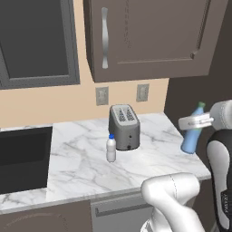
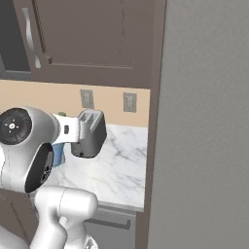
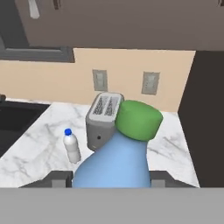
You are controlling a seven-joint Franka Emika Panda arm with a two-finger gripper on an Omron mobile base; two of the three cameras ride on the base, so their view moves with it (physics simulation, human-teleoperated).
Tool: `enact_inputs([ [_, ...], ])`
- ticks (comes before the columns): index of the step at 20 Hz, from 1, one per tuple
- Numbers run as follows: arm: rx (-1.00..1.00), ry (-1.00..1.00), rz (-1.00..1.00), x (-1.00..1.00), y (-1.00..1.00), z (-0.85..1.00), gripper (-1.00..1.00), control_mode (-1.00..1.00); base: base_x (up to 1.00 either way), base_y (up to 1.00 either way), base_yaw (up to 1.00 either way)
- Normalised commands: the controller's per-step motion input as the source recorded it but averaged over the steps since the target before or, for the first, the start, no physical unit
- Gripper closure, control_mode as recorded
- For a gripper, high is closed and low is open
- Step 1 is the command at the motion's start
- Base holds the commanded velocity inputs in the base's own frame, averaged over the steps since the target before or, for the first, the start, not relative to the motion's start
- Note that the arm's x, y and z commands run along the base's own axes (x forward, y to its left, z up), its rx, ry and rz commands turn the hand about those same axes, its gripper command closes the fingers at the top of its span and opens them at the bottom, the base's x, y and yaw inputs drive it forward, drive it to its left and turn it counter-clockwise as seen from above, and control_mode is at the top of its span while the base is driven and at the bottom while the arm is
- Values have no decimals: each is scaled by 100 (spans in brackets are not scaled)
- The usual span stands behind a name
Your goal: Take the bottled waters from the counter and place them in the freezer to freeze. Close the freezer door after placing the bottles.
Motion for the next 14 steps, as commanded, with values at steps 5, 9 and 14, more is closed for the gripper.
enact_inputs([
  [5,-36,-20,-1,4,0,-8,100,-100,0,0,0],
  [9,-28,-7,0,1,0,-13,100,-100,0,0,0],
  [14,-4,0,0,0,0,-16,100,-100,0,0,0],
])
